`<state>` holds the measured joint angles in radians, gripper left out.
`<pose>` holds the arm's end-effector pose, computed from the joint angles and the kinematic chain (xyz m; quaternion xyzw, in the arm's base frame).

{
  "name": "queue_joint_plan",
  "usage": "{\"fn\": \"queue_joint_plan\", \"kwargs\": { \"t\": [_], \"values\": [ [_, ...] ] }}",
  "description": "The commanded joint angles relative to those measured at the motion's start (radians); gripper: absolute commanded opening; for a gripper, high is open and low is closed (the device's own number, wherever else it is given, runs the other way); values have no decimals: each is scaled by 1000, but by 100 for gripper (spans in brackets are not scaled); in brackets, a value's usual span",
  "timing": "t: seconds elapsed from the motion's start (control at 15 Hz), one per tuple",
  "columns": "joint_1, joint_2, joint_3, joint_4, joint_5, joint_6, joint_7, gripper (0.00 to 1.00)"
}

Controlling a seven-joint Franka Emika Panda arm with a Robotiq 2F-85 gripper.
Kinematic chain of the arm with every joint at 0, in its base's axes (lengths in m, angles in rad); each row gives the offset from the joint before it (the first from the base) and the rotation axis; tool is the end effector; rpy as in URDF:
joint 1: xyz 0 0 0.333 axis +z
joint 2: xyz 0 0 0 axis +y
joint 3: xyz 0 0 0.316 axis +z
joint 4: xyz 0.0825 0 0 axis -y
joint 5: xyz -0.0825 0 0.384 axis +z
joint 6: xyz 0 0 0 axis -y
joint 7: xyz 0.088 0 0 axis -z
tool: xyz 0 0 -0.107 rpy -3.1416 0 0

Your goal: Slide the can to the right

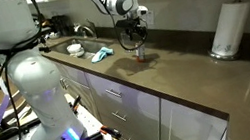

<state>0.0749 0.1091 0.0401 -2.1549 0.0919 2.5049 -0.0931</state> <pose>0.5718 0.0651 0.3733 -0.9898 -0.0694 -0.1196 0.0350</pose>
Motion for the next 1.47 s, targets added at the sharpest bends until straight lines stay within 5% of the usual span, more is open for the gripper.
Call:
{"fn": "queue_joint_plan", "kwargs": {
  "t": [0.0,1.4],
  "values": [
    [-17,23,10,39,12,-76,-28,100],
    [-13,9,-5,84,-71,-226,22,100]
  ]
}}
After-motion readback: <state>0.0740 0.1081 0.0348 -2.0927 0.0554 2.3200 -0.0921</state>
